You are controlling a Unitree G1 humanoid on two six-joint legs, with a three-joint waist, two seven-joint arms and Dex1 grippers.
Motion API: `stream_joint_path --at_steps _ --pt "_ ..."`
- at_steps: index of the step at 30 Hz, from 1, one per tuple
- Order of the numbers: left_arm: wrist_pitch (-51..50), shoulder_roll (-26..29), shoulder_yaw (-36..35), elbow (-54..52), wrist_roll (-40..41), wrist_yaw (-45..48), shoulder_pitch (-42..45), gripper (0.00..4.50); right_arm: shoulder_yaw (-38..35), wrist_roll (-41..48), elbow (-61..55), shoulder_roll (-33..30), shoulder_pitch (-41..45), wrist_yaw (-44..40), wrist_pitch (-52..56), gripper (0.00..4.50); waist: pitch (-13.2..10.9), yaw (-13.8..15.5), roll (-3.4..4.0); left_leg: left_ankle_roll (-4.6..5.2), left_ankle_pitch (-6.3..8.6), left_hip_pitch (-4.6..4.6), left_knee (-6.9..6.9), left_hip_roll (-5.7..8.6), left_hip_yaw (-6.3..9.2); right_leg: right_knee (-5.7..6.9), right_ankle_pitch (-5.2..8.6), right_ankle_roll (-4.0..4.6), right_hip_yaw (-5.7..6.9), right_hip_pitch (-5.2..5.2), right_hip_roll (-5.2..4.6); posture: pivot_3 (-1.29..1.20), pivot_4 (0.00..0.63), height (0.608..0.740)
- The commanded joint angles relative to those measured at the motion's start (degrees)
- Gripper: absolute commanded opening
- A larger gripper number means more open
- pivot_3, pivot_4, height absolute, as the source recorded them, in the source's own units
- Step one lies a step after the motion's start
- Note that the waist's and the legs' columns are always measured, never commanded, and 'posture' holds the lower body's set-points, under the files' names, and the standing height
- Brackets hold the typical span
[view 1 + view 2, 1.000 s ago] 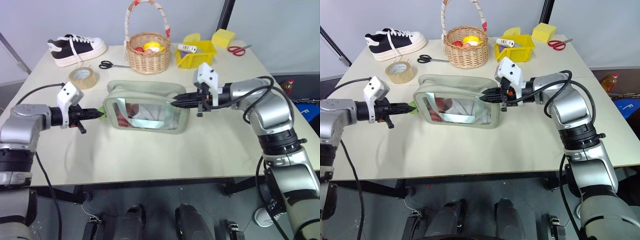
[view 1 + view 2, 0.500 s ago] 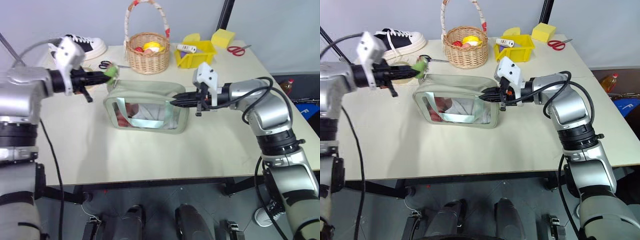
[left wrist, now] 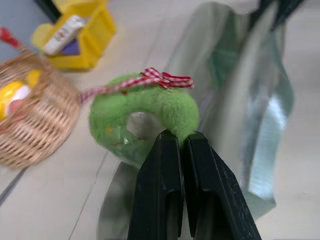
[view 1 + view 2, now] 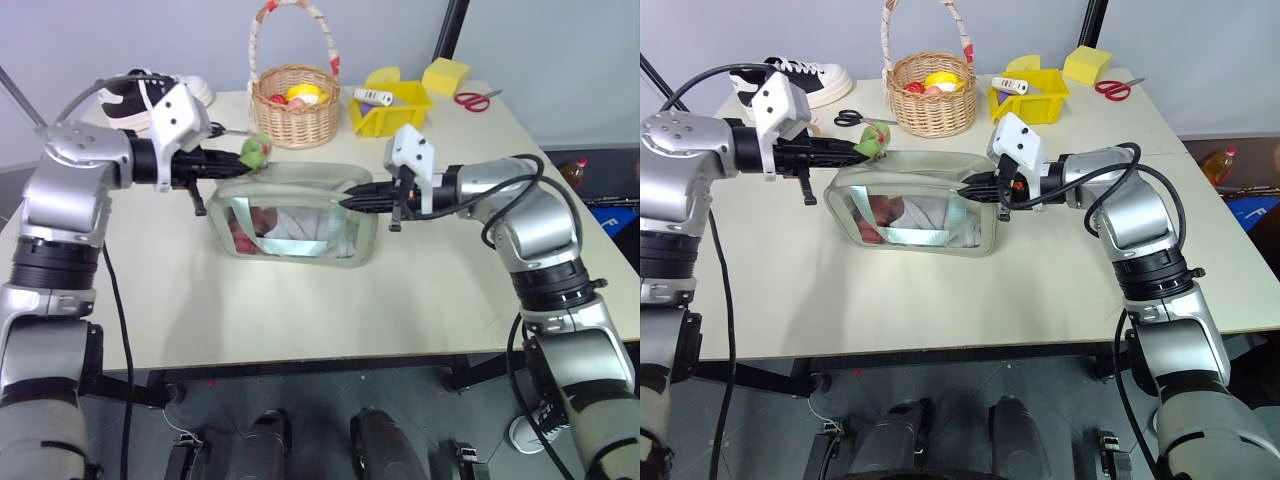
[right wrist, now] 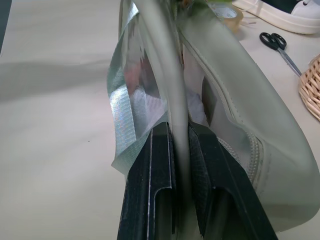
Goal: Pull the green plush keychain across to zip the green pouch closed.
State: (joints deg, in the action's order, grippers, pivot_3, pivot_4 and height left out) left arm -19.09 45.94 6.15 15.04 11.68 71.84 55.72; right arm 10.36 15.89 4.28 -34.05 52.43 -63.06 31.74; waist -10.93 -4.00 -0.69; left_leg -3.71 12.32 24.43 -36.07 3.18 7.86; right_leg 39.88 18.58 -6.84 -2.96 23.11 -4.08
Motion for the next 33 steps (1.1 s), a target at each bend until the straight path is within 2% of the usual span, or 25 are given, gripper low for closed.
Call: stream_joint_path --at_steps 1,9,12,16,23,28,33 --pt "4.2 0.7 0.4 -0.2 -1.6 1.5 2.1 0.05 -0.7 0.0 -0.7 0.5 0.5 0.4 -0.9 0.47 0.0 0.0 0.00 0.00 0.00 0.00 0.00 0.00 0.00 0.00 0.00 0.00 0.00 0.00 0.00 0.00 0.150 0.740" --pt "8.9 3.2 1.8 3.3 -4.8 5.9 4.7 0.05 -0.7 0.0 -0.3 0.7 0.7 0.7 -1.0 0.47 0.0 -0.1 0.01 0.00 0.00 0.00 0.00 0.01 -0.03 0.01 0.00 0.00 -0.01 0.01 0.03 0.00 0.150 0.740" --pt "10.5 3.0 1.7 3.8 -5.7 5.8 4.6 0.98 -0.6 0.0 -0.1 0.8 0.7 0.6 -1.1 0.47 0.0 0.0 0.01 0.00 0.00 -0.01 -0.01 0.00 -0.02 0.01 0.00 0.00 0.00 0.01 0.04 0.00 0.150 0.740" --pt "9.6 3.7 1.1 3.0 -6.0 5.7 4.8 2.97 -0.4 -0.2 0.8 1.2 1.1 0.6 -1.5 0.47 0.0 -0.1 0.01 0.00 0.00 -0.01 -0.03 0.00 -0.02 0.03 0.00 0.00 0.00 0.00 0.05 0.00 0.150 0.740" --pt "3.0 10.2 -2.0 0.7 -3.9 9.6 5.8 2.97 -0.2 -0.5 2.2 1.6 1.5 0.3 -2.6 0.47 0.0 -0.3 0.01 0.00 0.00 -0.02 -0.01 -0.04 -0.02 0.05 0.00 0.00 -0.02 0.03 0.14 0.00 0.150 0.740" --pt "-3.3 13.5 -6.3 2.4 -1.6 7.1 5.5 2.97 -0.1 -0.7 3.1 1.9 2.0 0.2 -3.1 0.47 0.0 -0.2 0.01 0.00 0.00 -0.01 -0.03 -0.09 0.02 0.08 0.00 0.01 -0.02 0.02 0.22 0.00 0.150 0.740" --pt "-9.9 12.7 -10.3 -5.9 2.5 3.8 -5.1 2.97 0.0 -0.9 3.8 2.2 2.3 -0.1 -3.4 0.47 0.0 -0.2 0.03 0.00 0.00 -0.09 -0.02 -0.12 0.01 0.13 0.01 0.01 -0.08 -0.02 0.22 0.00 0.150 0.740"
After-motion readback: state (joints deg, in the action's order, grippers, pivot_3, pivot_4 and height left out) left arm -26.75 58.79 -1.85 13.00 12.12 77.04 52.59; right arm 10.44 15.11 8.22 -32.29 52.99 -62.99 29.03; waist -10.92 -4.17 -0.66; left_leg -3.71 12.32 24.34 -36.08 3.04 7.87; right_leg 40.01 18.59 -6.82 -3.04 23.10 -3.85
